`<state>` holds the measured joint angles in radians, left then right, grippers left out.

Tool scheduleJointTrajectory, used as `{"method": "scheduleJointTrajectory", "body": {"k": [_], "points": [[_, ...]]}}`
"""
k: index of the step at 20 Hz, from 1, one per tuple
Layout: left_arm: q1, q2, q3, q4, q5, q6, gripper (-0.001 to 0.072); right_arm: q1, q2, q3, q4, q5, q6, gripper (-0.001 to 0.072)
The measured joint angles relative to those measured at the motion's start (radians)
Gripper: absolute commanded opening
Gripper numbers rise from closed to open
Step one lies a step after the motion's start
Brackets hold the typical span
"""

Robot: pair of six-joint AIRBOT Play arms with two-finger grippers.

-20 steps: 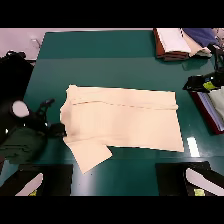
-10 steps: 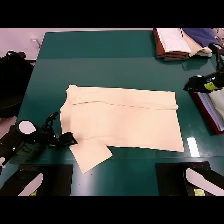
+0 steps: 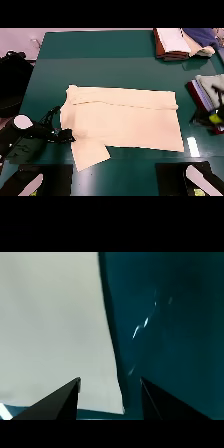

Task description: Fold the shirts.

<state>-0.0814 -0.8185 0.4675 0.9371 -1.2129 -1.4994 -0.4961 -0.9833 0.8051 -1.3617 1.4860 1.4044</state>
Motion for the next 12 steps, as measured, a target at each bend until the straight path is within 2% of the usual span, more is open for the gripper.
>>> {"method": "scheduleJointTrajectory", "body": {"k": [5, 6, 8, 10, 12], "points": [[0.0, 0.0, 0.014, -0.002, 0.0, 0.015, 0.0025, -0.109, -0.036, -0.257, 0.024, -0.008, -0.028, 0.0442], [0.0, 0.0, 0.014, -0.002, 0.0, 0.021, 0.0025, -0.108, -0.05, -0.283, 0.041, -0.016, -0.032, 0.042], [0.0, 0.0, 0.016, -0.002, -0.002, 0.03, 0.0024, -0.079, -0.073, -0.317, 0.077, -0.01, -0.036, 0.0277], [0.0, 0.0, 0.018, 0.0, -0.011, 0.035, 0.0024, -0.029, -0.088, -0.332, 0.09, -0.031, -0.04, 0.0027], [0.0, 0.002, 0.027, 0.002, -0.037, 0.044, 0.0023, 0.019, -0.082, -0.328, 0.089, -0.043, -0.042, 0.0019]]}}
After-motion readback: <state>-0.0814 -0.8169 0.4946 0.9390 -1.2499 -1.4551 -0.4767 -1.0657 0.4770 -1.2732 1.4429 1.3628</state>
